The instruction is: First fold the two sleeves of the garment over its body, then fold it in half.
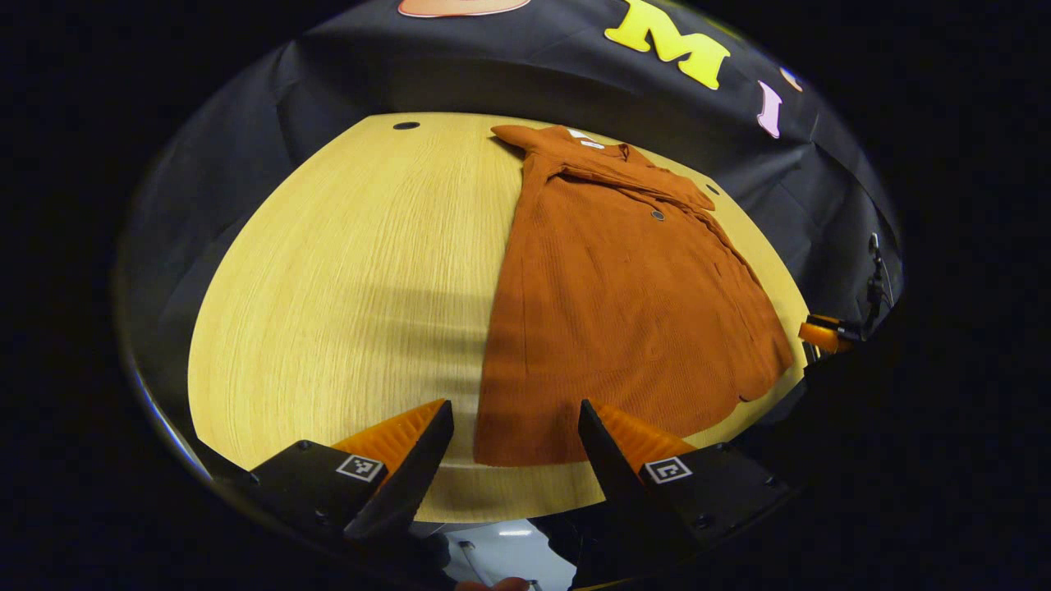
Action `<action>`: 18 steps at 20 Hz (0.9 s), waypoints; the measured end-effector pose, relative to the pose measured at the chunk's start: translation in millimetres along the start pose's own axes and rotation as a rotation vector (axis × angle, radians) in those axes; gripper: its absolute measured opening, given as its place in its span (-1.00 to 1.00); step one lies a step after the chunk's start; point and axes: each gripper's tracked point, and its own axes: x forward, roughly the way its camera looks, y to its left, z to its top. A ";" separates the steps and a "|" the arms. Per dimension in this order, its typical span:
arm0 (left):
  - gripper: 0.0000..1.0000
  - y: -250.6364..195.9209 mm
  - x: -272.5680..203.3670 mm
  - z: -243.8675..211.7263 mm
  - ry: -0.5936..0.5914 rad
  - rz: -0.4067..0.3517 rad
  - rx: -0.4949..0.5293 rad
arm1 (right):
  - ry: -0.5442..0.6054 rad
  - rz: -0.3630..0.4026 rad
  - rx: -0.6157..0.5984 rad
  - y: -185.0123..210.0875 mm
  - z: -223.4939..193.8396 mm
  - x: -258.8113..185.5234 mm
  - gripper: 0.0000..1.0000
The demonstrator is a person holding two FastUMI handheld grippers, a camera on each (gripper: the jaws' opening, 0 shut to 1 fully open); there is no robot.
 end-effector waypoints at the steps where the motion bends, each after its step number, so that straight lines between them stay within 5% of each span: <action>1: 0.99 -0.8 -1.5 3.2 -0.016 0.006 0.000 | 0.020 -0.007 0.009 -0.2 -8.3 3.0 0.68; 10: 1.00 -14.4 1.9 -7.9 0.031 -0.002 0.030 | 0.077 -0.009 0.027 7.7 -27.5 16.6 0.68; 13: 0.61 -33.9 5.7 -12.4 0.036 -0.025 0.016 | 0.087 0.019 0.011 15.4 -28.2 18.0 0.70; 14: 0.69 -37.9 9.6 -11.6 0.033 -0.020 0.013 | 0.087 0.028 0.008 18.1 -28.0 17.7 0.41; 15: 0.41 -41.1 10.4 -11.3 0.035 -0.016 0.010 | 0.090 0.039 0.011 22.3 -28.3 16.9 0.29; 17: 0.20 -48.6 16.1 -13.0 0.036 -0.028 0.004 | 0.095 0.042 0.005 22.9 -28.1 17.6 -0.02; 18: 0.07 -49.9 20.7 -10.1 0.036 -0.026 -0.009 | 0.098 0.048 0.004 23.8 -26.4 19.0 -0.02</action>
